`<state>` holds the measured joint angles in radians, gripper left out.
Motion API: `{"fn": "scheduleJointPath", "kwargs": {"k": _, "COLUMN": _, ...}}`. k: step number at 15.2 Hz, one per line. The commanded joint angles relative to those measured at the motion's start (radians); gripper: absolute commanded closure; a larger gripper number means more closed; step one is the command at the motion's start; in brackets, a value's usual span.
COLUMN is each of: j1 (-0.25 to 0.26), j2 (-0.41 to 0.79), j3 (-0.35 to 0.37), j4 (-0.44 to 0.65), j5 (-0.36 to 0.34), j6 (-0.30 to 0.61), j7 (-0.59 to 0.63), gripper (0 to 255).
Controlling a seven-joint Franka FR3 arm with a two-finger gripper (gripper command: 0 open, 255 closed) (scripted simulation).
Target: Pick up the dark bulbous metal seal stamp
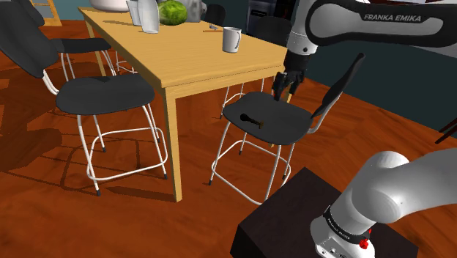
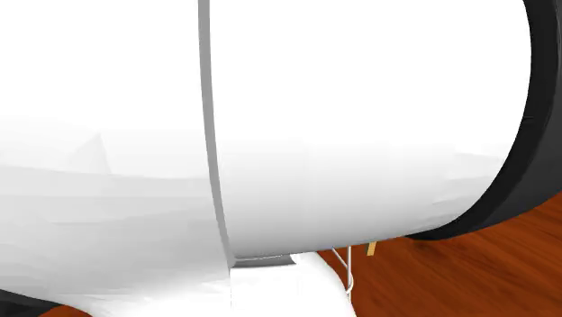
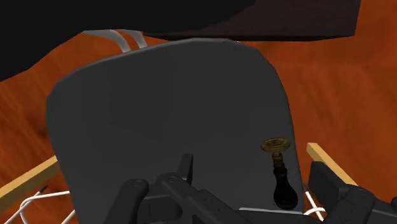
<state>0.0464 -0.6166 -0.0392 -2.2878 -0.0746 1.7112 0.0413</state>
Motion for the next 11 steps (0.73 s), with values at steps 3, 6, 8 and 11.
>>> {"fn": "scheduleJointPath", "kwargs": {"k": 3, "j1": 0.038, "j2": 0.14, "j3": 0.002, "j4": 0.032, "j5": 0.024, "j6": 0.063, "j7": -0.051, "gripper": 0}}
{"fn": "scheduleJointPath", "kwargs": {"k": 6, "j1": 0.063, "j2": 0.244, "j3": 0.005, "j4": 0.057, "j5": 0.042, "j6": 0.106, "j7": -0.093, "gripper": 0}}
{"fn": "scheduleJointPath", "kwargs": {"k": 8, "j1": 0.079, "j2": 0.313, "j3": 0.008, "j4": 0.077, "j5": 0.054, "j6": 0.132, "j7": -0.122, "gripper": 0}}
{"fn": "scheduleJointPath", "kwargs": {"k": 11, "j1": 0.084, "j2": 0.347, "j3": 0.011, "j4": 0.064, "j5": 0.06, "j6": 0.169, "j7": -0.133, "gripper": 0}}
